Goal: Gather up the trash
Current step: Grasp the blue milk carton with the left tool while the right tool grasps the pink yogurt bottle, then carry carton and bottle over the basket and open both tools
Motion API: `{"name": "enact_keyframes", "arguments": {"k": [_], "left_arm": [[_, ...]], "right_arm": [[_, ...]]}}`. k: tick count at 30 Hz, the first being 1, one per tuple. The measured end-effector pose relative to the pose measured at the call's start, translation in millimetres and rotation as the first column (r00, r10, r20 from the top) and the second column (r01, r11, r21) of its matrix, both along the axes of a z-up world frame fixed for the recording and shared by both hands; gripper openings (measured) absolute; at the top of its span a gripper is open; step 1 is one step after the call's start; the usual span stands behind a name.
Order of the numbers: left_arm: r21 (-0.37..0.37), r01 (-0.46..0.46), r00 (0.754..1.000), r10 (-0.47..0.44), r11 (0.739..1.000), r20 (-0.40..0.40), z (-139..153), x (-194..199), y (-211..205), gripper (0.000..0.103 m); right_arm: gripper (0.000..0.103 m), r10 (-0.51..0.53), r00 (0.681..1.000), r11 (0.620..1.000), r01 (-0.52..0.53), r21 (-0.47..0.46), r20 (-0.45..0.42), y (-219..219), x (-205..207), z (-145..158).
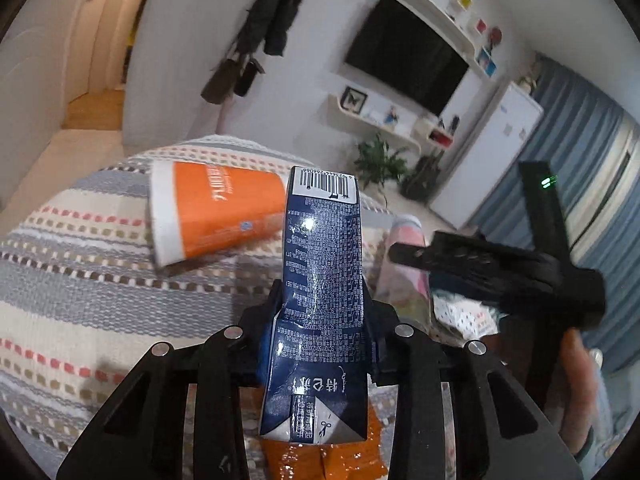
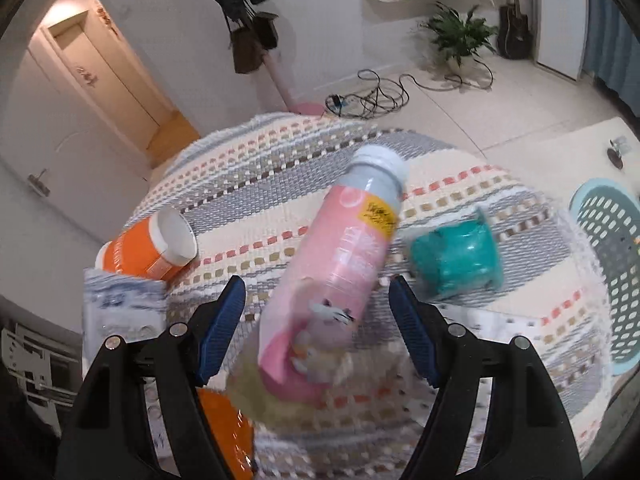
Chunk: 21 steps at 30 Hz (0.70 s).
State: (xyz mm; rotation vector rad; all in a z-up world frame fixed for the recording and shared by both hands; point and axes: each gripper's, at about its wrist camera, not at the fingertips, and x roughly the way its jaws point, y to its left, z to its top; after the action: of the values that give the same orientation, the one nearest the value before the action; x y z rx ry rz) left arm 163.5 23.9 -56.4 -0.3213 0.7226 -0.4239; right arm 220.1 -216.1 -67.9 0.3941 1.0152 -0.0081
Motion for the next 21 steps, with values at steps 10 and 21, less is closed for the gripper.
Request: {"name": "enact_keyframes", "arguments": {"k": [10,21], "left_arm": [[-0.017,-0.048,0.999,0.049,0.999,0.019,7.8,-17.2,8.7,0.032],[-0.062,-0.026,0.997,0.030,0.998,0.067,24.8,-20.1,10.2,0.032]], "right_arm": [[0.057,0.030,0.999,0.997,-0.032,-0.070,-0.035,26.6,5.3,-18.5],[0.046,0.205,0.976,0.979,-0.205,-0.016,0.074,38.2,-45.3,7.0]]}}
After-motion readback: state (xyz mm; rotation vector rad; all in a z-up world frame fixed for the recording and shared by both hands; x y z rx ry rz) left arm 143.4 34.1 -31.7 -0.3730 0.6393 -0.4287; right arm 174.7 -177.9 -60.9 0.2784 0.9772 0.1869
